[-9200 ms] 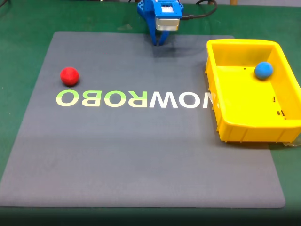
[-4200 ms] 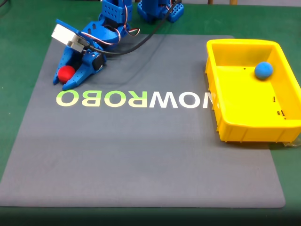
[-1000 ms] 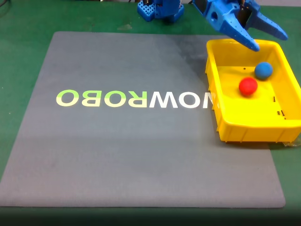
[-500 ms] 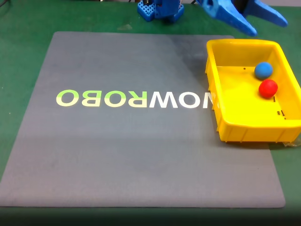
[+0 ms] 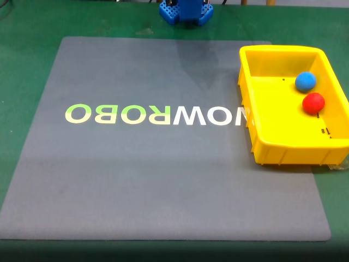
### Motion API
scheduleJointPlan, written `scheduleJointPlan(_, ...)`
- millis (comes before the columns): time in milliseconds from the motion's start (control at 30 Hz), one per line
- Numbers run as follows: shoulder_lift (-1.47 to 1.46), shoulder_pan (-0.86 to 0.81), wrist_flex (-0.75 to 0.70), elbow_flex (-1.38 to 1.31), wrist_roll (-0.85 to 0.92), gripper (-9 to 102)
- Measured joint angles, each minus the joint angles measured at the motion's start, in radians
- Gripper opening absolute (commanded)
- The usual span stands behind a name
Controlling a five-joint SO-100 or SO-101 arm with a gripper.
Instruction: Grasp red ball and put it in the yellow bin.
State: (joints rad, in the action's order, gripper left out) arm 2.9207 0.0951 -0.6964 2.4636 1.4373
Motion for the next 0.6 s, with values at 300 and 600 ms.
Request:
scheduleJointPlan(300, 0.313, -0.112, -0.351, 0.253, -0.086, 0)
scheduleJointPlan(600, 0.393, -0.129, -0.423, 0.442, -0.118, 0)
